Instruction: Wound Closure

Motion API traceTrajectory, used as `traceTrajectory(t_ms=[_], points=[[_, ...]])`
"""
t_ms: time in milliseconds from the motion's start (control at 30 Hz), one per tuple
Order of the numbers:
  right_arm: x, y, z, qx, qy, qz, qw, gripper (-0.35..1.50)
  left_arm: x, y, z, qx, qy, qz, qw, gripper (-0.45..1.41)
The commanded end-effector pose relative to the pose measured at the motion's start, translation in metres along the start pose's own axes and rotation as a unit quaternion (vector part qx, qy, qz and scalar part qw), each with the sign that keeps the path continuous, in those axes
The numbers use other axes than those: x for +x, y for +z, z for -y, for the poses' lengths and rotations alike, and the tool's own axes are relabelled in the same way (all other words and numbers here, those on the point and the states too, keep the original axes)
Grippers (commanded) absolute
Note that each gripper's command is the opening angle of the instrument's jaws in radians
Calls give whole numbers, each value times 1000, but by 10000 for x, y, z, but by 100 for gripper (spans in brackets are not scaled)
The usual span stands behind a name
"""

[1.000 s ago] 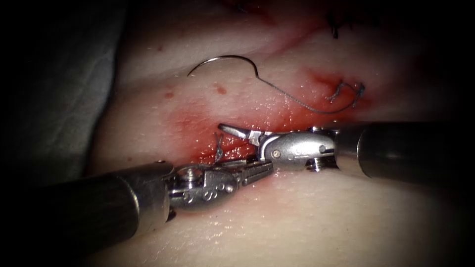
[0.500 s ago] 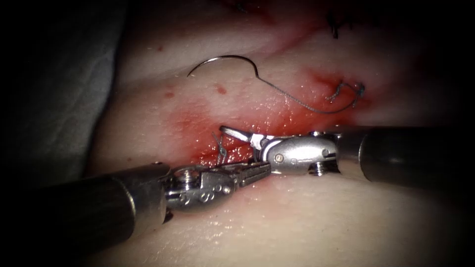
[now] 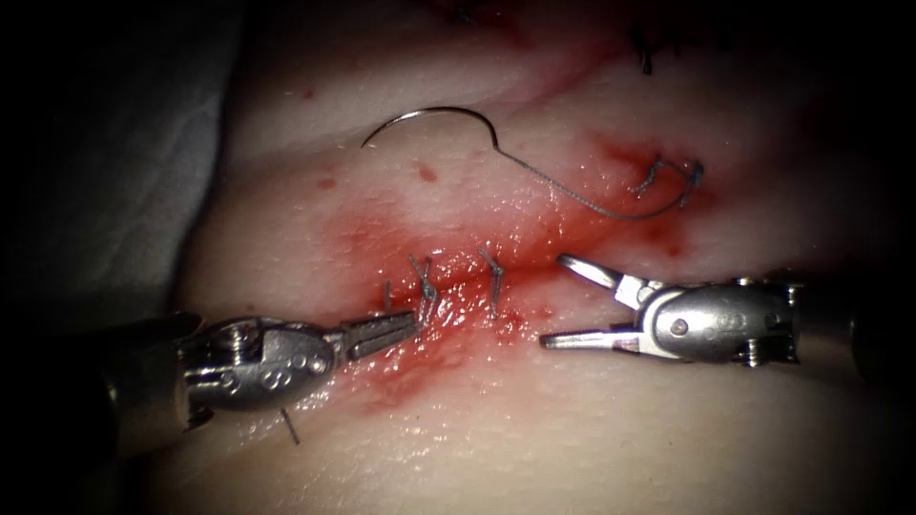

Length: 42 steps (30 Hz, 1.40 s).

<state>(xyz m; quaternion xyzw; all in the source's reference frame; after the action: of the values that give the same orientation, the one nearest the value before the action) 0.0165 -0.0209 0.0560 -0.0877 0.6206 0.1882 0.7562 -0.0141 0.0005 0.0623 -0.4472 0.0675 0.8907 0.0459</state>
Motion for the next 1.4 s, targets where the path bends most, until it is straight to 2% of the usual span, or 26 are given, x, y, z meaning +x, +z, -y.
traceTrajectory(t_ms=[33,200,367,467,533,567,600,667,733,833,867,933,1100,1267,1333,1400], points=[[-2,-5,2,-5,3,0,1000,148,-10,3,-1,2,-6,3,1000,-45],[-1,-15,5,-10,1,1,1000,148,-42,-5,-3,12,-41,5,999,-45],[-2,-11,8,-12,1,1,1000,148,-57,4,-13,-14,-70,2,997,-45],[-1,-7,12,-13,0,1,1000,148,-75,14,-19,-47,-133,-7,990,7],[-1,-7,14,-14,0,1,1000,148,-83,18,-19,-58,-166,8,984,37],[-1,-7,14,-14,0,1,1000,148,-83,18,-19,-58,-166,8,984,37],[-1,-6,15,-14,0,2,1000,148,-97,25,-16,-76,-199,34,976,66],[-1,-6,15,-14,0,2,1000,148,-107,25,-14,-83,-204,57,974,66],[0,-7,17,-14,0,1,1000,148,-122,16,-12,-93,-203,103,969,69],[1,-7,19,-13,0,1,1000,148,-133,3,-10,-108,-213,120,964,67],[1,-7,19,-13,0,1,1000,148,-141,-8,-6,-116,-219,126,961,83],[2,-7,20,-12,0,0,1000,148,-157,-25,6,-121,-225,127,958,98],[2,-7,21,-13,0,-1,1000,148,-181,-38,24,-115,-223,132,959,101],[3,-8,21,-12,0,-1,1000,148,-197,-39,34,-120,-219,138,959,99],[3,-8,21,-12,0,-1,1000,148,-193,-34,46,-96,-220,156,958,61],[3,-8,22,-13,0,-1,1000,148,-177,-31,51,-89,-238,131,958,74]])
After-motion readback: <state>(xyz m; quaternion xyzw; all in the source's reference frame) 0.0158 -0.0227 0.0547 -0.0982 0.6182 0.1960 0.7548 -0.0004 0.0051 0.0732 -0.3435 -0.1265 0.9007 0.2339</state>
